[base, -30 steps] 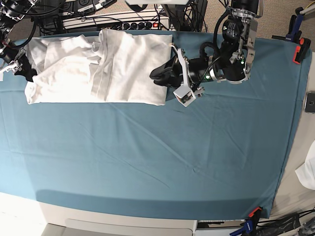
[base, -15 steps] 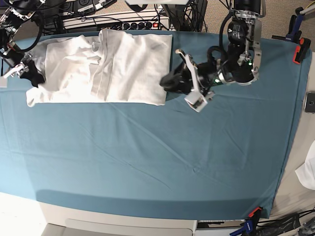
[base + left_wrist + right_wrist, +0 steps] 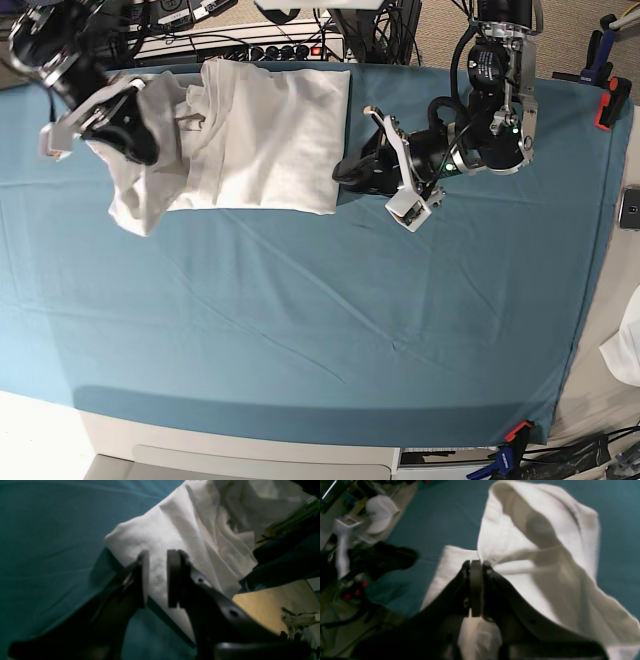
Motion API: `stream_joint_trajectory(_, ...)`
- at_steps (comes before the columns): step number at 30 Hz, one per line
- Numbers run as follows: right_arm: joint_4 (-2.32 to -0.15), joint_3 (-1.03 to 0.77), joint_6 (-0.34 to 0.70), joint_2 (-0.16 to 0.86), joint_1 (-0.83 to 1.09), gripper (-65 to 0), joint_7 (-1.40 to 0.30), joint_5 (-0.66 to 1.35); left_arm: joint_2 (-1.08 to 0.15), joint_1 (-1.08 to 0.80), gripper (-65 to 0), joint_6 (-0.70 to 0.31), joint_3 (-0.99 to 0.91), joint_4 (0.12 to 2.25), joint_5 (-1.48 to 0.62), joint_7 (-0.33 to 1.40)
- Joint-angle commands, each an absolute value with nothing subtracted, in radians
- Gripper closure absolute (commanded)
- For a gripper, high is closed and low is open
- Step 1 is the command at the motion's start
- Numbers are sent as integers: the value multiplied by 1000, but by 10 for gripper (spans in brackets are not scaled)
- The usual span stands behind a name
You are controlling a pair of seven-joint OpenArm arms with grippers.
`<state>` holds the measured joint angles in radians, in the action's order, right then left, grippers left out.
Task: Fold the T-shirt properly
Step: 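Grasp the collar end with the right gripper and fold it onto the stack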
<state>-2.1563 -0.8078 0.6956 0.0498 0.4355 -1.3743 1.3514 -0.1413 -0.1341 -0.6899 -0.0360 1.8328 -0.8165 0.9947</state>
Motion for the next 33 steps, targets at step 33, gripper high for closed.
stream_joint_trajectory(33, -2102, -117, 698, -59, 451, 0, -883, 601, -186, -121, -138, -698, -38, 1851, -842, 972)
